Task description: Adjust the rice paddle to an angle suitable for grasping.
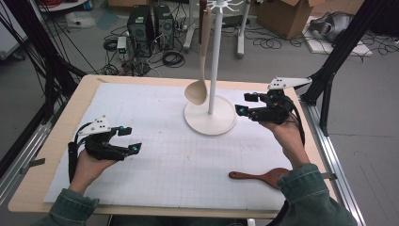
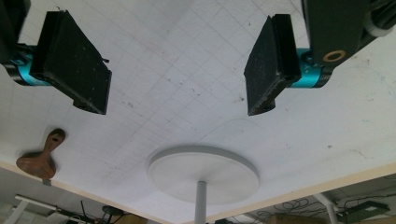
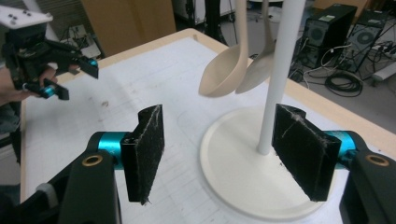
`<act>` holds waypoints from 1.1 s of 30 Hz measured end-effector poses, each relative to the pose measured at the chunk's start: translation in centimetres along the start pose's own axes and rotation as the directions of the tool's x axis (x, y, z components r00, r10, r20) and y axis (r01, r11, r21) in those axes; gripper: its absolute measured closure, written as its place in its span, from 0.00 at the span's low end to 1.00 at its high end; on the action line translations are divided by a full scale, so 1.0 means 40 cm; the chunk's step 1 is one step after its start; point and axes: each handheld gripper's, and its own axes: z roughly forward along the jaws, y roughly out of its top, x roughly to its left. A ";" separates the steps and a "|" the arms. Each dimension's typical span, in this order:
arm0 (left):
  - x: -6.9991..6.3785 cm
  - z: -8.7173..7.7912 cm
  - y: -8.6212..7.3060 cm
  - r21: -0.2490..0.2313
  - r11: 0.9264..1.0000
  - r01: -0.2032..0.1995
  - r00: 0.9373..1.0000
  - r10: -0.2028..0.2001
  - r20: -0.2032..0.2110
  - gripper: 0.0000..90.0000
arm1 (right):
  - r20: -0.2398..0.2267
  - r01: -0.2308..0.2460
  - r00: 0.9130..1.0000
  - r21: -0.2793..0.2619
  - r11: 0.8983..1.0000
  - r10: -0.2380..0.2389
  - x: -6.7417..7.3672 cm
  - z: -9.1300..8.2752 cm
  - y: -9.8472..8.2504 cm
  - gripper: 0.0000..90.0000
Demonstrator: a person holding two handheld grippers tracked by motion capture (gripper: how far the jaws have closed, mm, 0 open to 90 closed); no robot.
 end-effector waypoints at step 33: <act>-0.042 0.033 -0.061 0.069 0.998 -0.011 1.000 0.012 -0.008 0.10 | -0.014 0.043 0.999 0.175 0.984 -0.041 0.072 -0.029 -0.278 0.37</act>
